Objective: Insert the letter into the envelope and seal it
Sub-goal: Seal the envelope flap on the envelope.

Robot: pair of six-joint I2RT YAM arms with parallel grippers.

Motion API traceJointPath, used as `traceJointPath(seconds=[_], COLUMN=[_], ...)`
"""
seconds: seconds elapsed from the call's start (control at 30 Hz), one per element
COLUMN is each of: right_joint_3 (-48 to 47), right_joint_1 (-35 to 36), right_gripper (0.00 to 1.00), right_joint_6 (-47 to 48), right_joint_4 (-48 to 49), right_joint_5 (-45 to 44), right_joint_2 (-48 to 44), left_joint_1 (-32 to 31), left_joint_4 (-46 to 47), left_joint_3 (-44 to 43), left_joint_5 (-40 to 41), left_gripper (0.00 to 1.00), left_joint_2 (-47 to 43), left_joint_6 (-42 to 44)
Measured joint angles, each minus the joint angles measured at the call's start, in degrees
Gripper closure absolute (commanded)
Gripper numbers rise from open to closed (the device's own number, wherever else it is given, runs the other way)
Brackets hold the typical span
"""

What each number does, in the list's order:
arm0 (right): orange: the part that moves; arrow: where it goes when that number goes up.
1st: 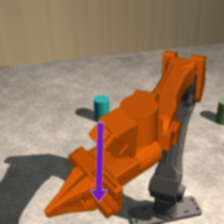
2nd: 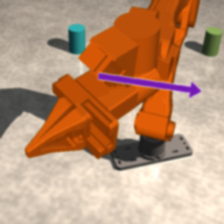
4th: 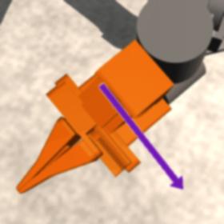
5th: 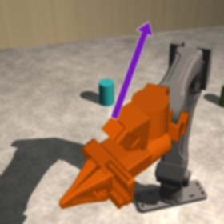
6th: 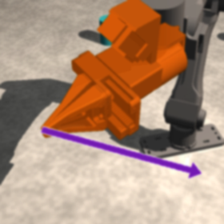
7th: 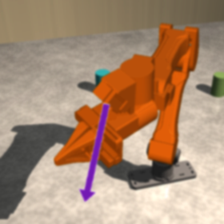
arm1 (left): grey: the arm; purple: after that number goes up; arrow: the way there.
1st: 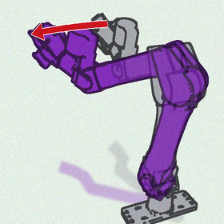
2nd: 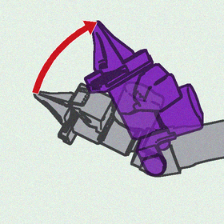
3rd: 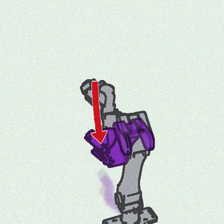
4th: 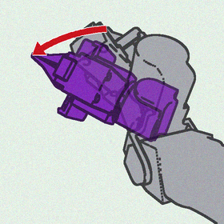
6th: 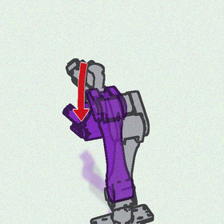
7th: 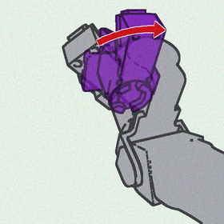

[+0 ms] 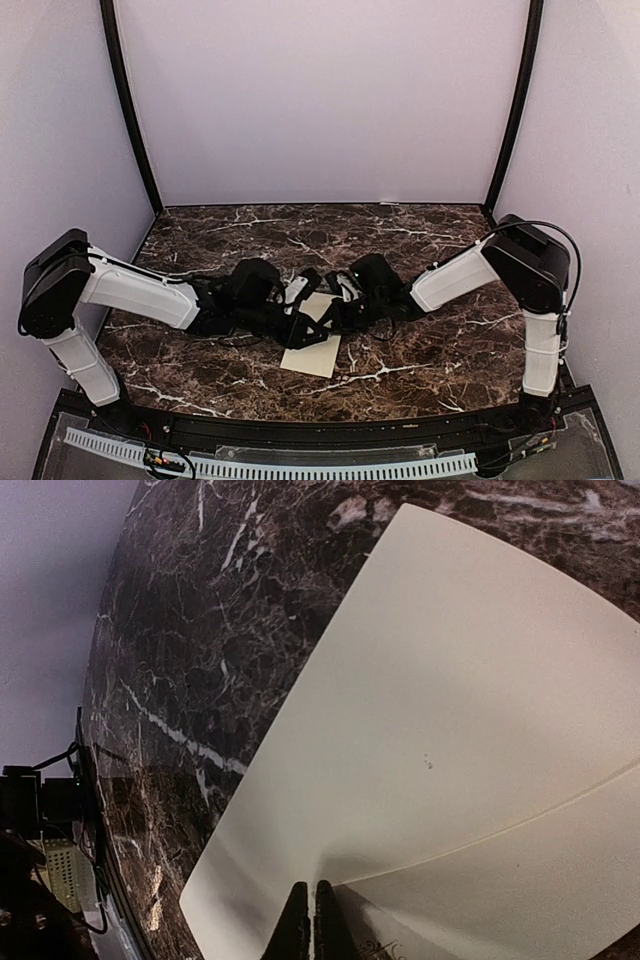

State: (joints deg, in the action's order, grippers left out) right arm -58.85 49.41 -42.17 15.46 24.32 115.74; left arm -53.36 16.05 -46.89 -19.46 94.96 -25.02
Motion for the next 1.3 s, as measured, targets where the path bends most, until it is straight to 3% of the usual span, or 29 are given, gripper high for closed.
traceJointPath(seconds=[0.3, 0.63, 1.3], right_joint_3=[0.3, 1.6, 4.8], right_joint_1=[0.1, 0.1, -1.9], right_gripper=[0.97, 0.98, 0.97], right_joint_6=[-0.4, -0.4, -0.2], right_joint_4=[0.0, 0.1, 2.2], right_joint_5=[-0.6, -1.2, 3.0], right_joint_2=[-0.3, -1.4, -2.5], left_joint_1=[-1.5, -3.5, -3.4], left_joint_4=[6.4, 7.2, 5.9], left_joint_3=[2.9, 1.1, 0.3], left_joint_5=[-2.1, -4.7, -4.7], left_gripper=[0.80, 0.84, 0.86], left_joint_2=[3.2, 11.2, 11.9], left_joint_6=[-3.3, -4.2, -4.2])
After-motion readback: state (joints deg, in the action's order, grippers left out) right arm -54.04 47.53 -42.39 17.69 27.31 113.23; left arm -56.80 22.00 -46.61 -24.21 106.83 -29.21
